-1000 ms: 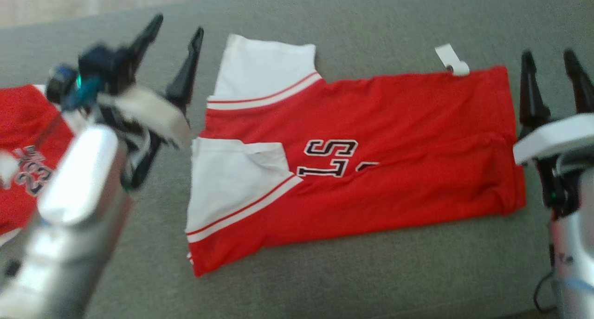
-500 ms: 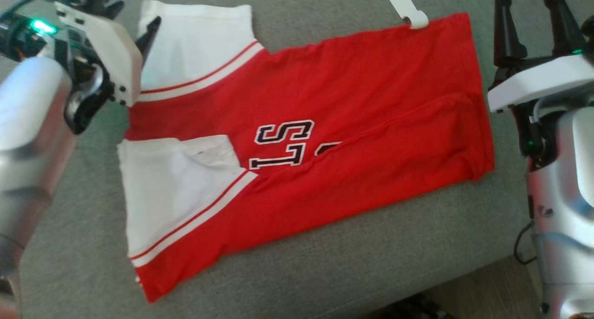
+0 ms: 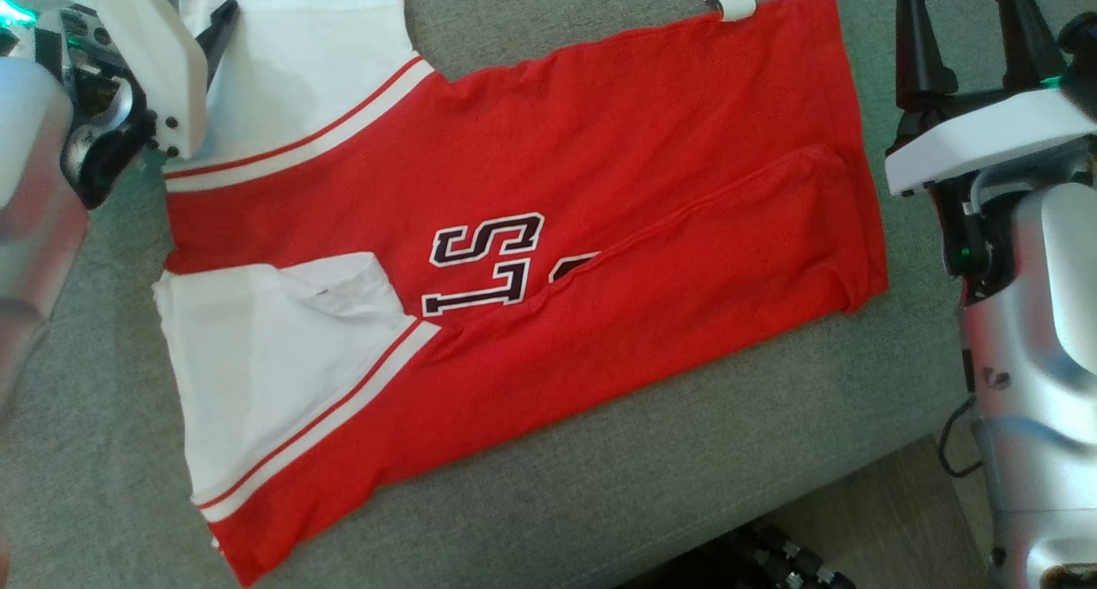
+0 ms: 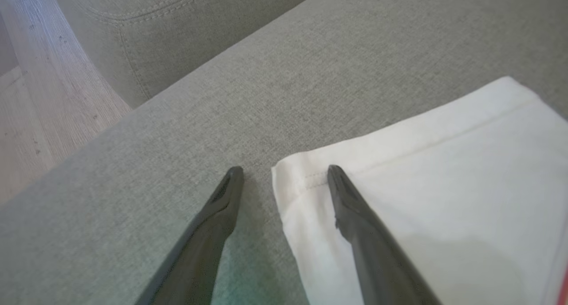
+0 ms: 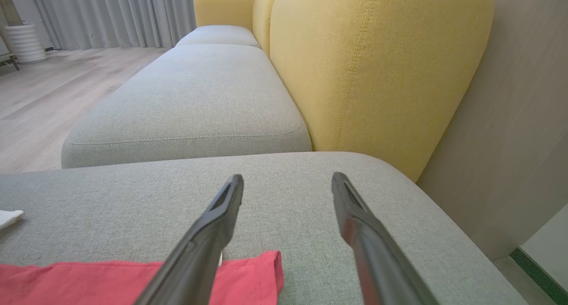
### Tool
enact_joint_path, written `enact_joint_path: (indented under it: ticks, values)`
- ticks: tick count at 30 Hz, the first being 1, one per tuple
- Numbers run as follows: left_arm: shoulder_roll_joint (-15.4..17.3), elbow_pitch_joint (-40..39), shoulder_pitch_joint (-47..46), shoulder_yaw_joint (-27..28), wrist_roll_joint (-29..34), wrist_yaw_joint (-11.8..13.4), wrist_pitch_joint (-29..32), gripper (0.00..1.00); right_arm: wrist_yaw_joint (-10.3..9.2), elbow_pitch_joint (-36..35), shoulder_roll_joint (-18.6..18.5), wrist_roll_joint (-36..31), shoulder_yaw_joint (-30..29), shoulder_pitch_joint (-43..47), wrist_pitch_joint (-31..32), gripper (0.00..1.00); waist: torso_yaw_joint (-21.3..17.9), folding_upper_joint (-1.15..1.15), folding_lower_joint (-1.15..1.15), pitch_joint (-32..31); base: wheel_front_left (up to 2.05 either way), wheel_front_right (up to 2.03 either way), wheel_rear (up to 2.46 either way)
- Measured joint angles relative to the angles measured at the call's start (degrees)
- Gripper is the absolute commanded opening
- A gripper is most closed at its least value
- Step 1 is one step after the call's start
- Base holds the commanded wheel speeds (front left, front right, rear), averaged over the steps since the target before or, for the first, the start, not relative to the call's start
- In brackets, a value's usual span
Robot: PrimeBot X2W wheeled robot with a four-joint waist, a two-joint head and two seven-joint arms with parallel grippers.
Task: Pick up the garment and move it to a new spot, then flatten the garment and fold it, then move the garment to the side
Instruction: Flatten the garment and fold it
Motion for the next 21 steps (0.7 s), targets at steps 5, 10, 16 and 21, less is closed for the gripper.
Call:
enact_joint_path:
  ticks: [5, 10, 16, 21]
  values:
    - [0.07, -1.18, -0.60, -1.76, -5.46, 0.01, 3.01, 0.00, 0.00, 0.20, -0.01, 0.00, 0.15, -0.20, 0.02, 1.00, 0.16, 0.00, -0.01, 0.23, 0.00, 0.00, 0.00]
    - [-0.19, -3.38, -0.10, -4.15, -8.86, 0.01, 1.53, 0.00, 0.00, 0.97, -1.63, -0.01, 1.03, -0.61, 1.69, 1.00, 1.75, 0.00, 0.00, -0.59, 0.00, 0.00, 0.00]
    - [-1.30, -4.32, 1.69, -4.81, -8.53, 0.01, -9.66, 0.00, 0.00, 3.82, -5.93, 0.89, 2.87, -2.39, 6.27, 1.00, 5.35, 0.00, 0.00, -2.44, 0.00, 0.00, 0.00]
    - [-3.49, -4.97, 1.63, -4.99, -6.61, 0.01, -17.29, 0.00, 0.00, 8.71, -10.11, 1.53, 5.48, -2.54, 11.78, 1.00, 9.56, 0.00, -0.01, -4.13, 0.00, 0.00, 0.00]
